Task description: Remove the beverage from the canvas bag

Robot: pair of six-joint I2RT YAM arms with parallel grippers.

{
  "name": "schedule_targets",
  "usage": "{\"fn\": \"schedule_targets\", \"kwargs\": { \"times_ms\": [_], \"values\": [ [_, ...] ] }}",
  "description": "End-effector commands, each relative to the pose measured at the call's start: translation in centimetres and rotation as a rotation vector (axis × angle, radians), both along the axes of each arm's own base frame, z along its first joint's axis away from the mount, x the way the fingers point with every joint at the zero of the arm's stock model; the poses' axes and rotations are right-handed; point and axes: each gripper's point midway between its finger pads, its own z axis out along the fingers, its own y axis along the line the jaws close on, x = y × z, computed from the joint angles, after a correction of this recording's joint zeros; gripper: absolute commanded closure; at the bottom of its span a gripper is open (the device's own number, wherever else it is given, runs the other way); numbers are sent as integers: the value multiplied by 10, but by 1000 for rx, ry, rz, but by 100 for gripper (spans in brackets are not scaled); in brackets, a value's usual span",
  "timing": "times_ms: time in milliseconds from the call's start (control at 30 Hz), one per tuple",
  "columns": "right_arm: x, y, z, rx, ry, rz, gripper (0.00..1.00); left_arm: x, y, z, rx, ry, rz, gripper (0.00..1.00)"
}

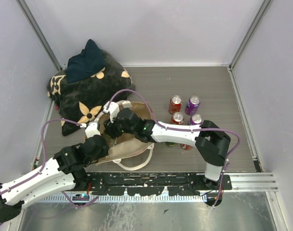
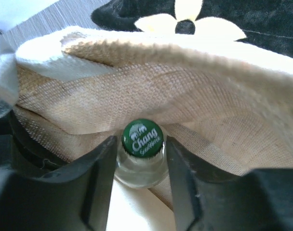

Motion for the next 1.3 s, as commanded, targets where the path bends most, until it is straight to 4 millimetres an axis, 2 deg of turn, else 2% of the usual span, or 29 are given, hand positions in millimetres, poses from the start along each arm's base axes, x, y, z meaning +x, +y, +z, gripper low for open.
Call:
{"fn": "schedule_targets", "kwargs": {
  "times_ms": [0, 200, 433, 633, 733, 800, 867, 900, 1067, 1267],
  "values": [
    [0, 4, -11, -32, 1, 9, 46, -6, 9, -6, 39, 28, 0, 86],
    [3, 7, -24, -67, -13, 3, 37, -6, 8, -6, 40, 29, -2, 86],
    [9, 11, -32, -77, -38, -8, 39, -6, 8, -7, 47, 33, -1, 86],
    [13, 12, -38, -86, -50, -19, 45, -5, 8, -8, 47, 34, 0, 86],
    [15, 13, -41, -92, -56, -24, 57, -5, 7, -8, 49, 36, 0, 86],
    [16, 13, -44, -102, -57, -29, 73, -6, 7, -9, 51, 39, -2, 86],
    [18, 10, -46, -113, -64, -43, 96, -5, 7, -9, 54, 40, -1, 86],
    [19, 9, -46, -117, -70, -48, 99, -5, 7, -9, 55, 40, 0, 86],
    [21, 3, -27, -111, -117, -61, 99, -3, 9, -7, 59, 27, 10, 86],
    [32, -8, 46, -44, -246, -106, 99, 10, 6, 10, 40, -47, 30, 83]
  ]
}}
